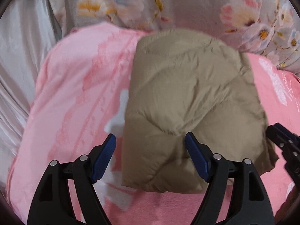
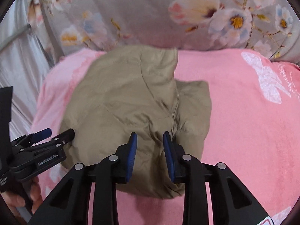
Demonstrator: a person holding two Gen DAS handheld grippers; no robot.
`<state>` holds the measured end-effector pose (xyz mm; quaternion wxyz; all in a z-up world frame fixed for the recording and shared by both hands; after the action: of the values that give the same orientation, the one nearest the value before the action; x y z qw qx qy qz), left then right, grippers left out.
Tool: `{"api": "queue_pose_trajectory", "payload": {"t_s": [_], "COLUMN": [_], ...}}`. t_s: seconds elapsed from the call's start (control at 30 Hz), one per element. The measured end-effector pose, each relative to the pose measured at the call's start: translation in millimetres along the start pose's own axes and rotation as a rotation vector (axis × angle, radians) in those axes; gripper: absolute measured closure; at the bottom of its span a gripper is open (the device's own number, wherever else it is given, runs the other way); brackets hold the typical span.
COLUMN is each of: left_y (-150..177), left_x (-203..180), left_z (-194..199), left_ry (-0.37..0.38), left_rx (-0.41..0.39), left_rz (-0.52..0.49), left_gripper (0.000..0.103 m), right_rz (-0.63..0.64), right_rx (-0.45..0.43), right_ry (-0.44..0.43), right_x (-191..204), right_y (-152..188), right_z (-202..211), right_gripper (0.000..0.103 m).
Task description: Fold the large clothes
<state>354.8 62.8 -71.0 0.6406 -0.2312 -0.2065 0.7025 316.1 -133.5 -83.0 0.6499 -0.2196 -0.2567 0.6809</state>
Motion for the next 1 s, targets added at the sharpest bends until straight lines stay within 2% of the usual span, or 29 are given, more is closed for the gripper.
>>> {"api": "queue_pose_trajectory", "payload": {"t_s": [0.17, 0.3, 0.53, 0.63, 0.8, 0.83, 0.9, 0.97, 1.0], "left_y": [8.8, 14.5, 19.6, 20.6, 21.1, 23.4, 31.2, 40.7, 46.9], "left_x": [5.0, 1.9, -1.1, -1.8, -3.9, -2.8, 0.4, 2.8, 1.9], "left_z": [-14.0, -20.8, -28.7, -29.8, -24.5, -22.3, -13.0, 1.9, 11.7], "left_ry": [-0.013, -0.019, -0.043, -0.061, -0.087, -0.079, -0.056, -0.043, -0.045], "left_rx": [-0.006, -0.012, -0.031, -0.044, -0.136, -0.165, -0.164, -0.165, -0.180], "left_rz": [0.029, 0.019, 0.006, 0.001, 0.000, 0.007, 0.015, 0.033, 0.029], "left_gripper": [0.019, 0.018, 0.017, 0.017, 0.017, 0.017, 0.017, 0.017, 0.016], "right_rz": [0.043, 0.010, 0.072, 0.058, 0.039, 0.031, -0.007, -0.021, -0.020], "right_rx": [0.066, 0.086, 0.065, 0.059, 0.019, 0.023, 0.024, -0.012, -0.015], "right_ry": [0.064, 0.045, 0.096, 0.091, 0.079, 0.080, 0.075, 0.084, 0.108], "right_x": [-0.4, -4.8, 1.6, 0.0, -3.4, -4.4, -5.7, -6.2, -7.1], "right_y": [26.9, 37.2, 43.5, 43.2, 43.6, 44.5, 48.2, 54.9, 62.6], "right_z": [-29.9, -43.3, -51.5, -53.2, -49.1, -45.1, -25.1, -0.4, 10.3], "right_gripper": [0.078, 0.078, 0.078, 0.078, 0.075, 0.073, 0.071, 0.056, 0.052]}}
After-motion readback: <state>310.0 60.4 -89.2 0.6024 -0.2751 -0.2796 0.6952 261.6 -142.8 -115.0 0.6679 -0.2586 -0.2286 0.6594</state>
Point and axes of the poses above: each gripper's, at about its wrist camera, not at the fingertips, and z roughly against the way its jaws point, x to its left, y to its underside, the point moved 10 cm from there along -z, roughly the way its jaws point, and after that the axes turned 9 degrees about z, right-handed, at the moved point
